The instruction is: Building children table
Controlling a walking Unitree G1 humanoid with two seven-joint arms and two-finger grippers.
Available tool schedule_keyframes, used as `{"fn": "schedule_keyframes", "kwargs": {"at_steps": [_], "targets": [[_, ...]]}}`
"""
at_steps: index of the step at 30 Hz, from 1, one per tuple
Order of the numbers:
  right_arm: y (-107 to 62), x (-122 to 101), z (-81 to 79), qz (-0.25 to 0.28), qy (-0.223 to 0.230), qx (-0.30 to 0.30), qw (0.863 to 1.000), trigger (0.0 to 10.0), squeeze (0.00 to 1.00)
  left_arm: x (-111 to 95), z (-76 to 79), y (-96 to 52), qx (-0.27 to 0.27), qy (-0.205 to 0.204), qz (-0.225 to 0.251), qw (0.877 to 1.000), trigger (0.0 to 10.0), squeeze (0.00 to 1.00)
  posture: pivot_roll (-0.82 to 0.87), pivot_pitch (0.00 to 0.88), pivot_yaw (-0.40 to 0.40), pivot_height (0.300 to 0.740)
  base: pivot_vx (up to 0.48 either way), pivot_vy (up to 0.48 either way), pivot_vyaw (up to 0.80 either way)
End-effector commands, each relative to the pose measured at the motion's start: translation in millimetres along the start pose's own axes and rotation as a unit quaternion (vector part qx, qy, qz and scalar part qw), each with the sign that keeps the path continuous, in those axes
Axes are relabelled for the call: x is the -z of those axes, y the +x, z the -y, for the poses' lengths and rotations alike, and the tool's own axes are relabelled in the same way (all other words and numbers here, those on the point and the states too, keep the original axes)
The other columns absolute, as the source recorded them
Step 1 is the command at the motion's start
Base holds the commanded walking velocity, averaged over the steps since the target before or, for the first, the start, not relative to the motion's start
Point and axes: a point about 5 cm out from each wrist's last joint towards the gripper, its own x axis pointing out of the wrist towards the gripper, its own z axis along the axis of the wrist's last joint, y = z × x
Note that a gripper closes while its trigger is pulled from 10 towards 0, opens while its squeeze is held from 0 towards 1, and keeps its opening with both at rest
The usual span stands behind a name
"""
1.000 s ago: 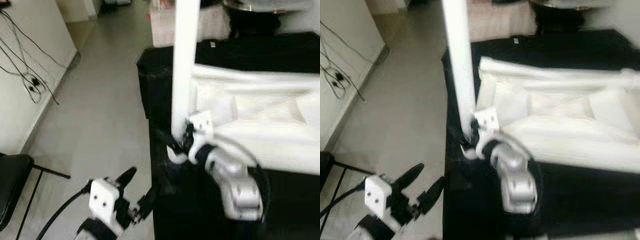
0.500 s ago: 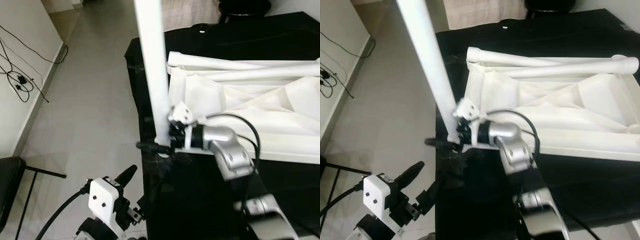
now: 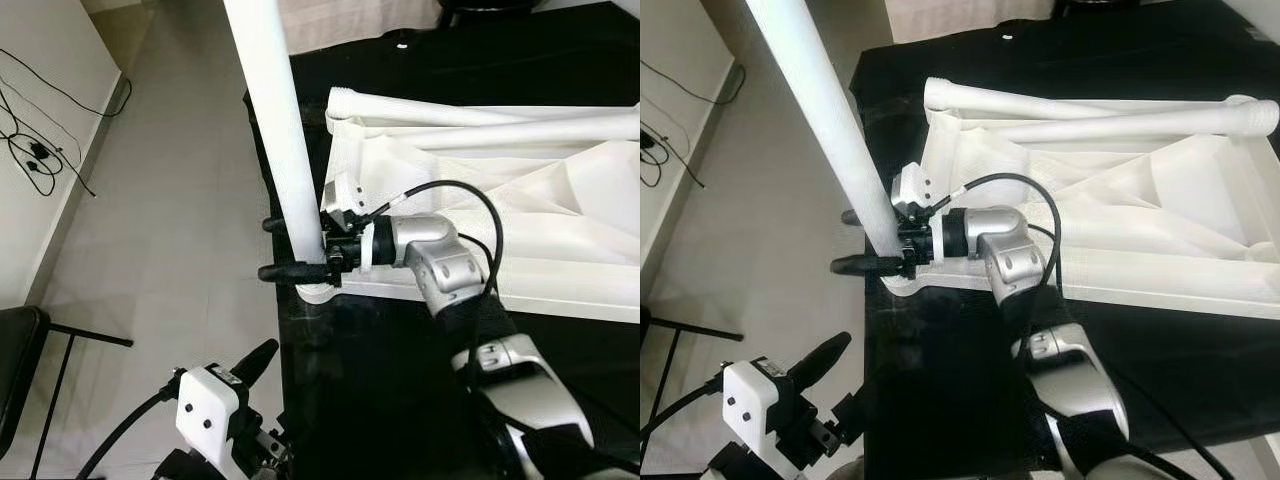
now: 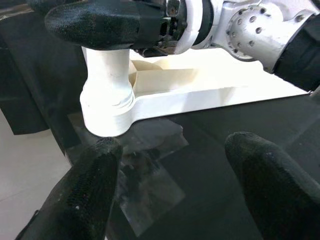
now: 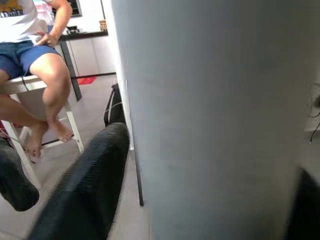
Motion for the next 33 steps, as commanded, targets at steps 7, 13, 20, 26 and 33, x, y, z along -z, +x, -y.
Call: {"fn": "schedule_keyframes", "kwargs": {"at_steps": [7, 13, 20, 26, 33], "targets": [[-0.5, 3, -5.7, 0.026, -0.003, 0.015, 1.000, 0.0, 0.00, 2, -0.2, -1.5, -0.001, 0.000, -0.015, 1.000, 10.0, 0.00, 0.06, 0.263, 0.082, 0.740, 0.000, 0.000, 0.00], [-19.7, 9, -16.5, 0.024, 0.006, 0.174, 0.984, 0.0, 0.00, 4, -2.1, 2.5, 0.000, -0.001, -0.011, 1.000, 10.0, 0.00, 0.02, 0.251, 0.060, 0.740, 0.000, 0.000, 0.00], [-39.0, 48, -70.2, -0.100, 0.010, 0.523, 0.846, 0.0, 0.00, 6, -7.9, 7.3, -0.001, 0.000, -0.006, 1.000, 10.0, 0.00, -0.02, 0.233, 0.067, 0.740, 0.000, 0.000, 0.00], [-25.2, 50, -75.3, -0.083, 0.023, 0.527, 0.845, 0.0, 0.00, 9, -13.2, 13.2, -0.001, 0.004, -0.004, 1.000, 10.0, 0.00, -0.01, 0.198, 0.066, 0.740, 0.000, 0.000, 0.00], [-15.2, 36, -63.4, -0.054, 0.030, 0.464, 0.884, 10.0, 0.79, 8, -15.4, 14.0, -0.011, 0.008, 0.001, 1.000, 10.0, 0.00, -0.01, 0.204, 0.064, 0.740, 0.000, 0.000, 0.00]]}}
